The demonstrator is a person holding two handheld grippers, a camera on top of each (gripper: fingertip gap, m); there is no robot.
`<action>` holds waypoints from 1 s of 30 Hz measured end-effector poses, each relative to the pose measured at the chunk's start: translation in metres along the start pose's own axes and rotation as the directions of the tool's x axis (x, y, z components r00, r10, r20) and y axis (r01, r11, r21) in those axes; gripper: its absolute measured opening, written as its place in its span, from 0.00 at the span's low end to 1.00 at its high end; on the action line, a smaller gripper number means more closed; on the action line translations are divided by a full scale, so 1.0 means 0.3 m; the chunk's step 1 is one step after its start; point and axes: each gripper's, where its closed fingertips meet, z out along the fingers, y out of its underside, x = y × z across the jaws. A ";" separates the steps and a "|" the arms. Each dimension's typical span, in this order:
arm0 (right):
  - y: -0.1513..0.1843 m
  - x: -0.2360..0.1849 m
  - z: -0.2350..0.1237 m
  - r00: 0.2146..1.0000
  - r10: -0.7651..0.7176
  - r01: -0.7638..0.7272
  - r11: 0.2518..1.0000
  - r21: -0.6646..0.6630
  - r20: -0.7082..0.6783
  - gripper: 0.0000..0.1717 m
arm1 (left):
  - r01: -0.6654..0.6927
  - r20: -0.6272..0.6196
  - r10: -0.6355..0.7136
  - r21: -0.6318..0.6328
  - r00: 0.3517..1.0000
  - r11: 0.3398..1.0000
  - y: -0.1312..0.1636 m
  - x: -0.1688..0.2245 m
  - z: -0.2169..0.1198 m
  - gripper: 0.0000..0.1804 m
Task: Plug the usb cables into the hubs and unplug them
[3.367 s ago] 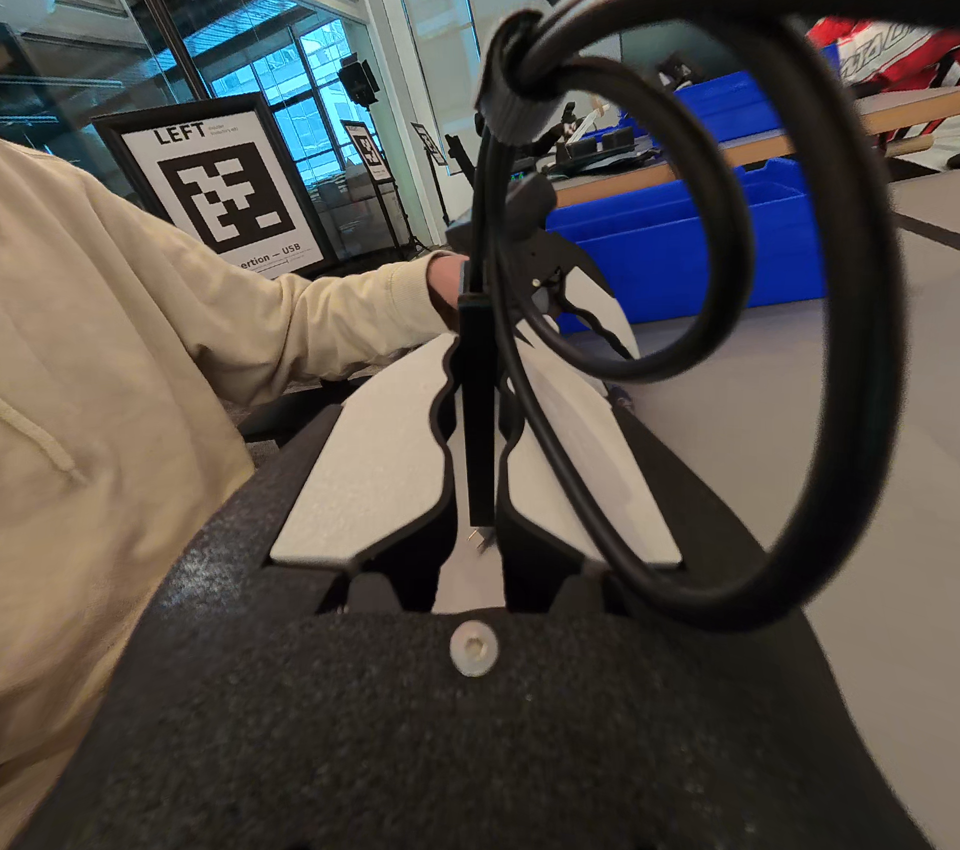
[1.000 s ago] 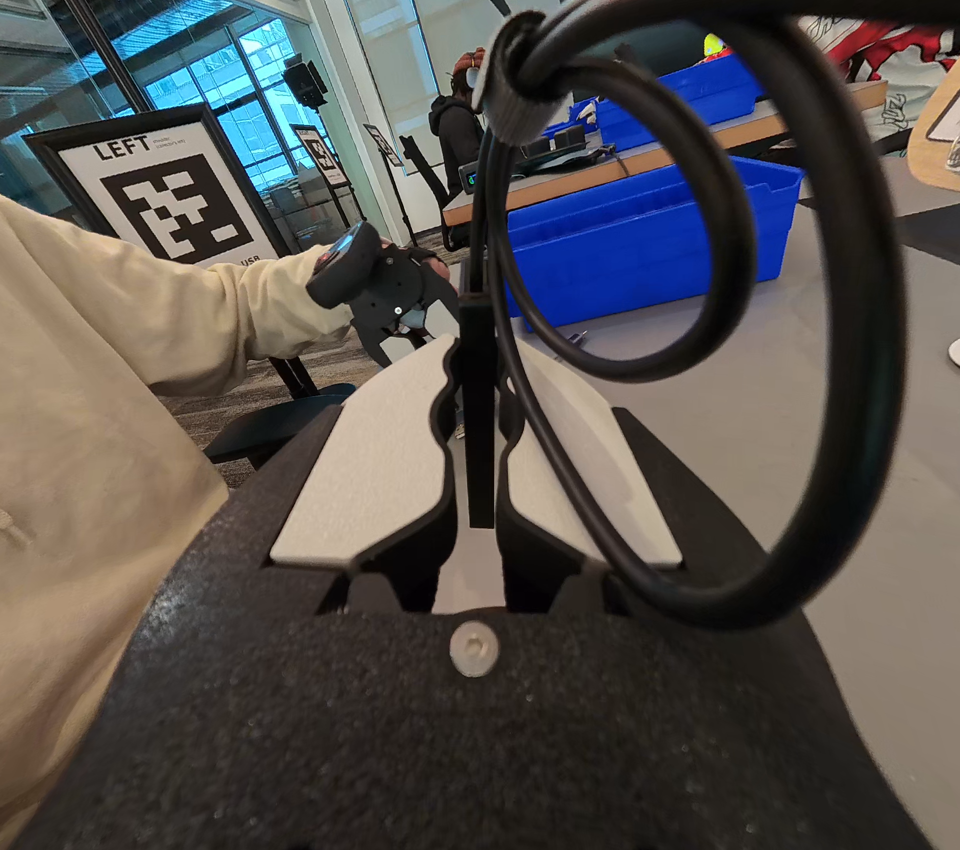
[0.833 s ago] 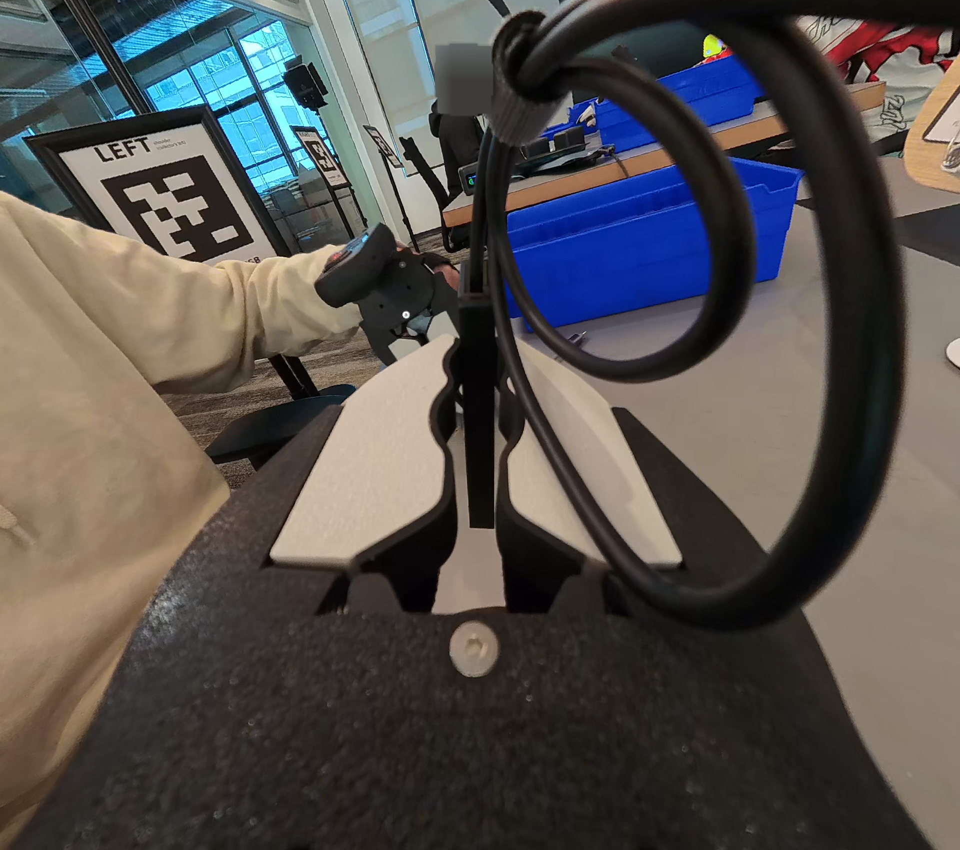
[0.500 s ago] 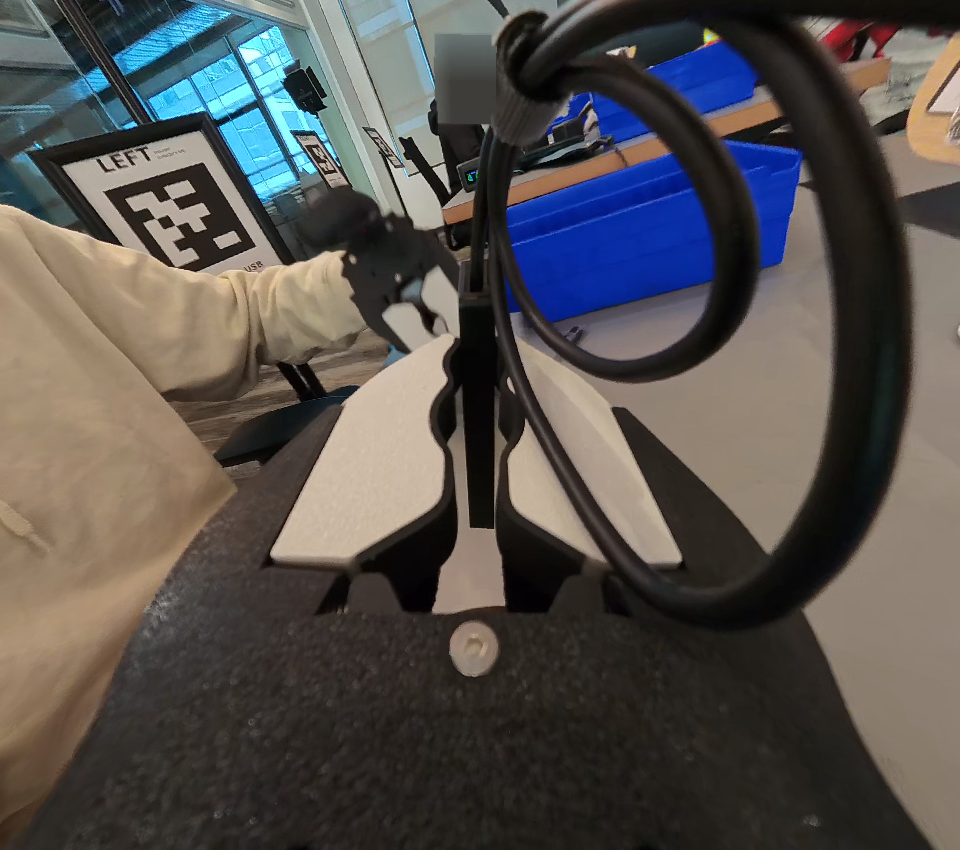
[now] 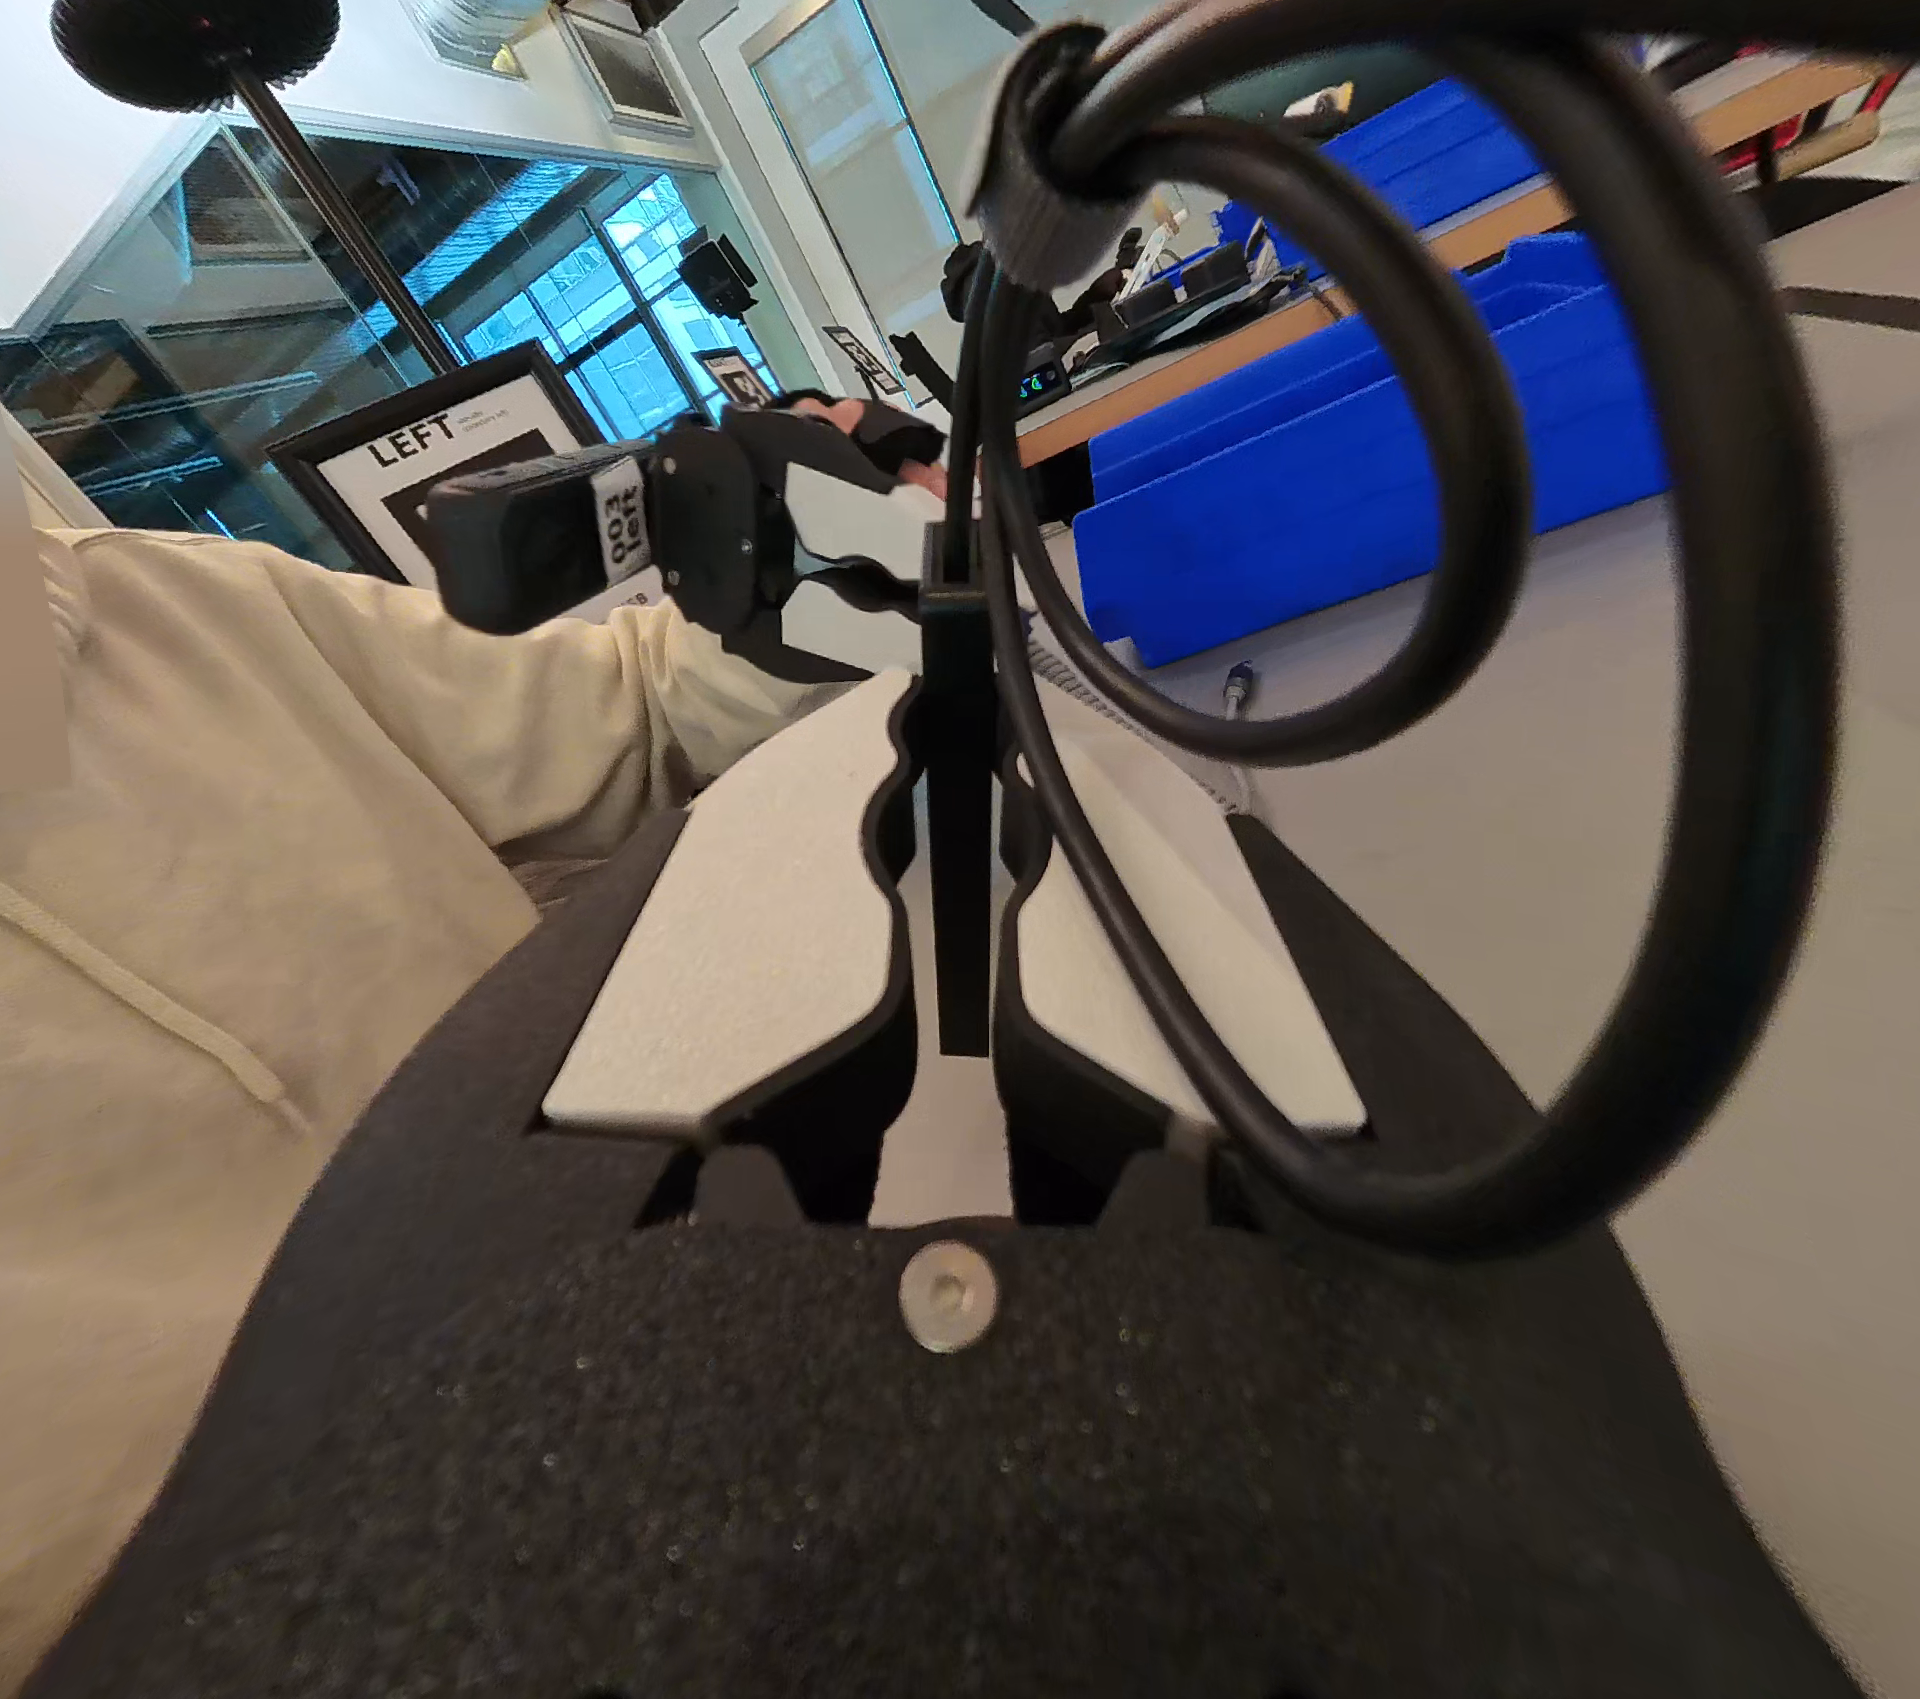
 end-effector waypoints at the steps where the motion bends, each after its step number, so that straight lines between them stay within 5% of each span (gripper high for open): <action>1: 0.005 0.004 0.002 1.000 0.007 -0.007 1.000 -0.004 -0.001 0.06 | -0.005 -0.001 0.005 0.004 1.000 1.000 -0.015 0.000 0.007 0.02; 11: 0.034 0.025 0.021 1.000 0.009 -0.010 0.999 -0.035 -0.026 0.06 | -0.006 0.003 0.006 0.041 1.000 0.999 -0.134 -0.017 0.065 0.02; 30: 0.067 0.036 0.031 0.998 -0.018 0.013 0.996 -0.092 -0.055 0.06 | 0.005 -0.034 -0.004 0.036 0.999 0.999 -0.137 0.003 0.071 0.02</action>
